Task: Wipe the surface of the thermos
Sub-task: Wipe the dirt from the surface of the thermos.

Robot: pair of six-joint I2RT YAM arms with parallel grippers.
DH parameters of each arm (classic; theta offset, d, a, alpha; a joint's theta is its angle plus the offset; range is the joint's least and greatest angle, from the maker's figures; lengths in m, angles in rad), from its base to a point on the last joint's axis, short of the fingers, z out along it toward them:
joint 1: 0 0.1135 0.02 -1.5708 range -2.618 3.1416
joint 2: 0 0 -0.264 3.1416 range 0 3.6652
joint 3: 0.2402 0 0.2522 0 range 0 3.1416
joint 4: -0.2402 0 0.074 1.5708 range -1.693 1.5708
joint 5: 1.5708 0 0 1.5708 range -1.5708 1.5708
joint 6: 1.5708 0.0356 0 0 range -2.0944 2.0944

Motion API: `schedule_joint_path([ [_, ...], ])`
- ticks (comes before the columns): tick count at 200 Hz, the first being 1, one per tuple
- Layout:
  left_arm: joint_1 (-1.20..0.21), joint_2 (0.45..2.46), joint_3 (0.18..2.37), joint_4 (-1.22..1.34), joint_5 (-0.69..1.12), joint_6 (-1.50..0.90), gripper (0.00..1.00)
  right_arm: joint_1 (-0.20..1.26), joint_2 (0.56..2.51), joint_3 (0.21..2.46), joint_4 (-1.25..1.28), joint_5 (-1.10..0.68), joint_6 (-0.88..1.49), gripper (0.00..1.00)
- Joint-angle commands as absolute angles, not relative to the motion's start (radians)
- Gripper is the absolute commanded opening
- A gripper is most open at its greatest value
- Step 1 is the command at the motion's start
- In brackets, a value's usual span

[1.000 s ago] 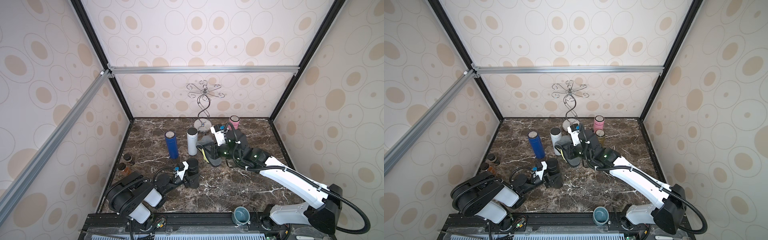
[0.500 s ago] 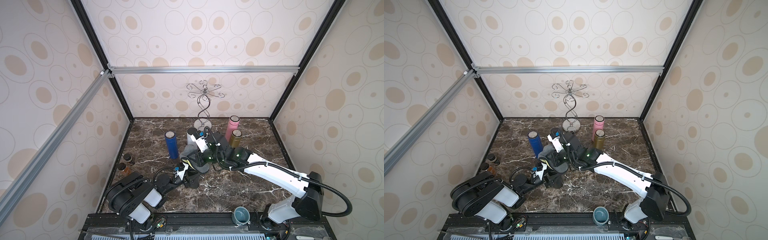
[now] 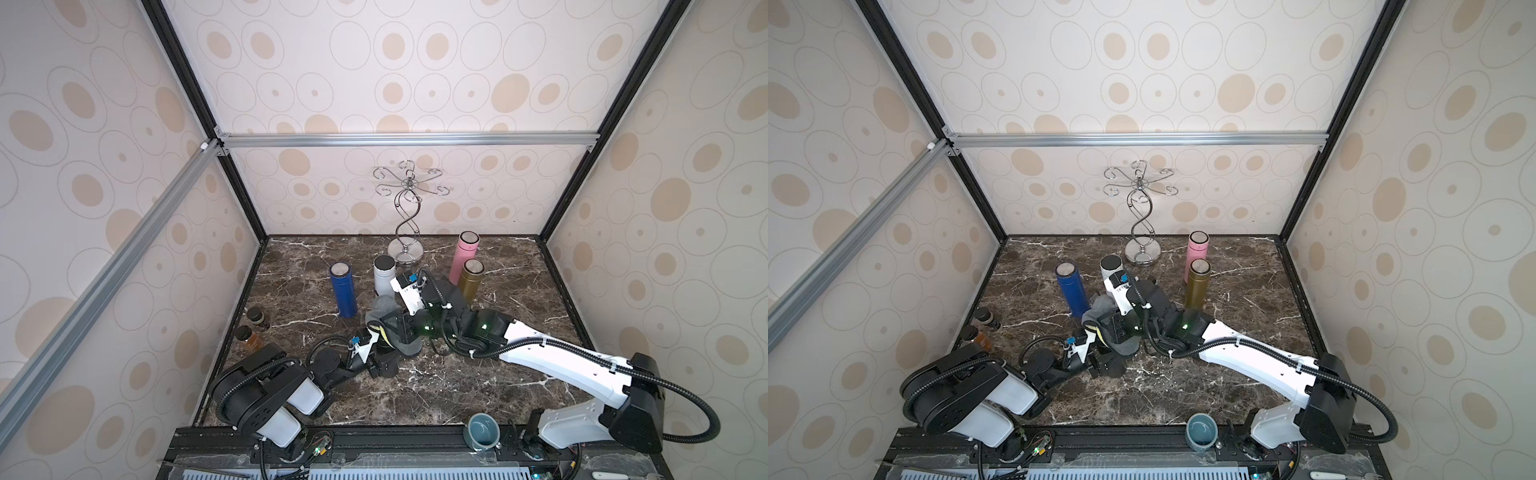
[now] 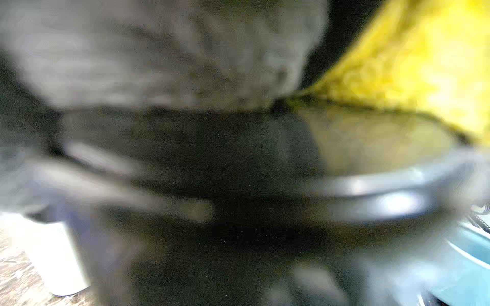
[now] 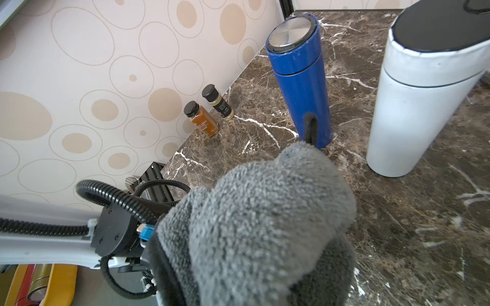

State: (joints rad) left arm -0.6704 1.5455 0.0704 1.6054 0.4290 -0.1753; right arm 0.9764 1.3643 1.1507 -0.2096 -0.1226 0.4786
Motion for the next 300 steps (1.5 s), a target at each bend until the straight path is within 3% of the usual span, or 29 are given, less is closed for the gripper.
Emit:
schedule_joint_path([
  [1,-0.662,1.529,0.051,1.631,0.380,-0.177,0.00,0.978,1.362,1.101,-0.437,-0.038,0.473,0.00],
  [80,-0.661,1.524,0.057,1.623,0.383,-0.175,0.00,0.980,1.317,1.206,-0.477,0.002,0.407,0.00],
  [157,-0.665,1.523,0.061,1.617,0.383,-0.176,0.00,1.017,1.475,1.336,-0.402,-0.071,0.383,0.00],
  [199,-0.666,1.529,0.067,1.619,0.382,-0.175,0.00,1.047,1.495,1.278,-0.426,-0.066,0.417,0.00],
  [240,-0.669,1.519,0.068,1.601,0.348,-0.171,0.00,1.054,1.398,1.149,-0.438,-0.015,0.457,0.00],
  [300,-0.668,1.516,0.063,1.597,0.330,-0.171,0.00,1.089,1.240,0.989,-0.243,-0.061,0.463,0.00],
])
